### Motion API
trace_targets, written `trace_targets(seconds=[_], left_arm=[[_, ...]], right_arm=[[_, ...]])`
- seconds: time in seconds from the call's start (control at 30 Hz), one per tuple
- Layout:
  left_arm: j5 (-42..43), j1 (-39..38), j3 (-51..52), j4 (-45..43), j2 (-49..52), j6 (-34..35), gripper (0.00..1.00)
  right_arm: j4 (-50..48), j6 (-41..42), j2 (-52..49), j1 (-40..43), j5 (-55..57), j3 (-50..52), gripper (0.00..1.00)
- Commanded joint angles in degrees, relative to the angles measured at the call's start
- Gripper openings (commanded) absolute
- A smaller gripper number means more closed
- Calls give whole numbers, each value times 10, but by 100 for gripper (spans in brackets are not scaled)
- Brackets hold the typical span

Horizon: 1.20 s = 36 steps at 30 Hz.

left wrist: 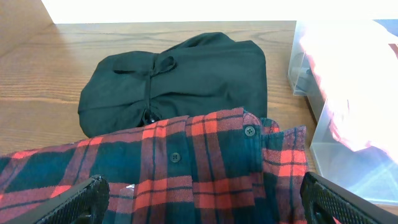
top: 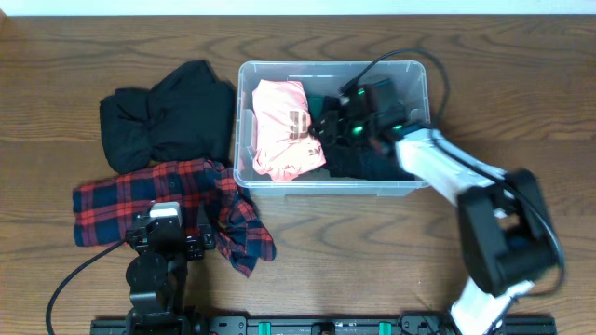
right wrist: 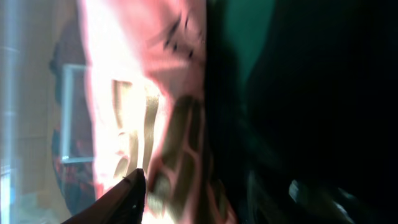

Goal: Pack container

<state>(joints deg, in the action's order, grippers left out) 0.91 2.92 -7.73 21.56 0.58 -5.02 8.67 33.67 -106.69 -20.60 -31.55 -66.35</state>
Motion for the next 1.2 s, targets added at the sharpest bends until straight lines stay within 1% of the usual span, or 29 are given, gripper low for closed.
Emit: trace_targets(seconds=[0.0,0.07,0.17,0.3,0.37,0.43,0.57,0.6,0.63,0.8,0.97,1.17], left_arm=[[-4,3,13,0,-4,-10,98],[-4,3,13,0,-4,-10,98],[-4,3,13,0,-4,-10,98],[-4,3,13,0,-4,-10,98],[-4,3,13,0,-4,-10,98],[-4,3,13,0,-4,-10,98],[-4,3,13,0,-4,-10,98],[-4,3,13,0,-4,-10,98],[-4,3,13,0,-4,-10,98],[-4,3,13,0,-4,-10,98],[-4,3,13,0,-4,-10,98],[-4,3,13,0,-4,-10,98]], right_arm=[[27,-81,105,30,15,-4,52],[63,-122,164,32,35,-4,54],[131,-181,249,31,101,-4,55],[212,-259,360,34,149,-4,63],[238,-286,414,39,162,-4,70],[256,-291,464,44,172,-4,77],[281,-291,564,50,202,-4,83],[286,-290,582,50,212,-4,95],[294,-290,602,50,224,-4,99],[342,-290,672,50,256,-4,99],[396,-290,678,50,271,-4,99],[399,-290,673,50,270,-4,99]])
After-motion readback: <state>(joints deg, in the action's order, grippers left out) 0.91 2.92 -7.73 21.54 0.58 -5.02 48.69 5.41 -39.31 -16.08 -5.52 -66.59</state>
